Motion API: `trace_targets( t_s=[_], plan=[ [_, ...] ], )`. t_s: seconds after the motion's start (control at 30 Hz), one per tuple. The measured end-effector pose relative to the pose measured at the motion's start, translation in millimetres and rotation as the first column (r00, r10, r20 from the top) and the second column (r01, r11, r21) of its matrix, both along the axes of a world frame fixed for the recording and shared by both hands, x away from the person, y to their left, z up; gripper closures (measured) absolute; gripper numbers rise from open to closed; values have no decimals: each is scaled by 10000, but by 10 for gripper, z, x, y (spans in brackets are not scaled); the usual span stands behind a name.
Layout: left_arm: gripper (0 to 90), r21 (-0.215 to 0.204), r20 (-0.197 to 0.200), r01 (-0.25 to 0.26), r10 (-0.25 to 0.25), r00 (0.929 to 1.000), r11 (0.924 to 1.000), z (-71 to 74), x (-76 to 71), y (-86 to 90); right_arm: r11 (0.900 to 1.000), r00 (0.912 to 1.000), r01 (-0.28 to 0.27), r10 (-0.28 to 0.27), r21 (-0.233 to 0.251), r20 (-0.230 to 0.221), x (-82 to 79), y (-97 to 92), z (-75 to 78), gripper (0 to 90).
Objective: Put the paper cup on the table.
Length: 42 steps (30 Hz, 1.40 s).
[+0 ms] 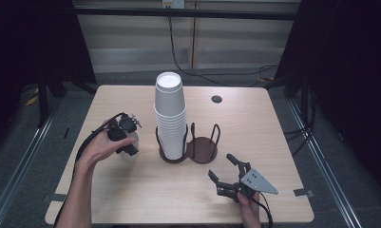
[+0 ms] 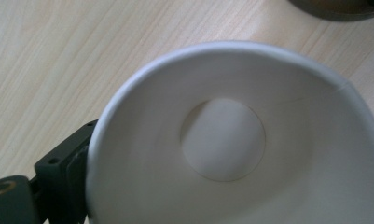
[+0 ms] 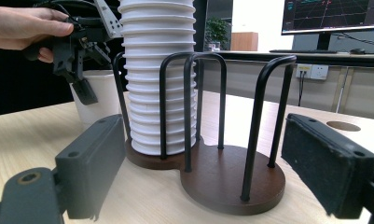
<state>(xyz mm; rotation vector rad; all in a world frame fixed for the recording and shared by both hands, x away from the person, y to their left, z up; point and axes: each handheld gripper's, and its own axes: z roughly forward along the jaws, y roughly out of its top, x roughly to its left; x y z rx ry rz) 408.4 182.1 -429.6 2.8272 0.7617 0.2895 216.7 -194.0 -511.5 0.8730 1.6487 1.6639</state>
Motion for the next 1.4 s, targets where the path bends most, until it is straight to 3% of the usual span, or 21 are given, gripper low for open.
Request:
trace_targets(
  t_s=[0.13, 0.23, 0.3, 0.4, 0.5, 0.67, 0.93, 1.1, 1.27, 1.33, 1.37, 1.4],
  plan=[
    [53, -460, -63, 67, -70, 10000, 9989, -33, -35, 58, 10000, 10000, 3, -3, 1, 0, 0, 0, 0, 131],
    [44, -570, -55, -5, 1, 10000, 9984, -85, -48, 107, 10000, 10000, 4, -4, -1, -6, 0, 0, 0, 131],
    [32, -700, -306, -31, 10, 9995, 9975, -115, -46, 143, 10000, 10000, 11, -11, -2, -7, 0, 1, 0, 131],
    [44, -713, -157, 10, -21, 9999, 9975, -141, -61, 178, 10000, 10000, 9, -9, -4, -13, 0, 1, 0, 131],
    [56, -1130, 28, -77, 81, 10000, 9936, -153, -82, 233, 10000, 10000, 6, -6, 1, -4, 0, 0, 0, 131],
    [91, -1333, 189, -188, 215, 9996, 9909, -166, -135, 330, 10000, 10000, 4, -4, 1, -5, 0, 0, 0, 131],
    [165, -1889, 199, -371, 416, 9989, 9813, -200, -209, 476, 10000, 10000, 12, -12, 0, -14, 0, 1, 0, 131],
    [164, -2000, 117, -498, 532, 9985, 9785, -260, -250, 561, 10000, 10000, 12, -12, -1, -12, 0, 1, 0, 131],
    [165, -2502, 301, -556, 651, 9974, 9666, -235, -310, 669, 10000, 10000, 13, -13, 0, -18, 0, 1, 0, 131],
    [164, -2782, 360, -702, 835, 9959, 9579, -204, -355, 719, 10000, 10000, 11, -11, -1, -18, 0, 1, 0, 131],
    [165, -2982, 441, -745, 917, 9948, 9516, -191, -387, 739, 10000, 10000, 12, -12, -3, -16, 0, 1, 0, 131],
    [163, -3397, 568, -812, 1066, 9927, 9370, -177, -425, 769, 10000, 10000, 13, -13, -1, -19, 0, 1, 0, 131]
  ],
)
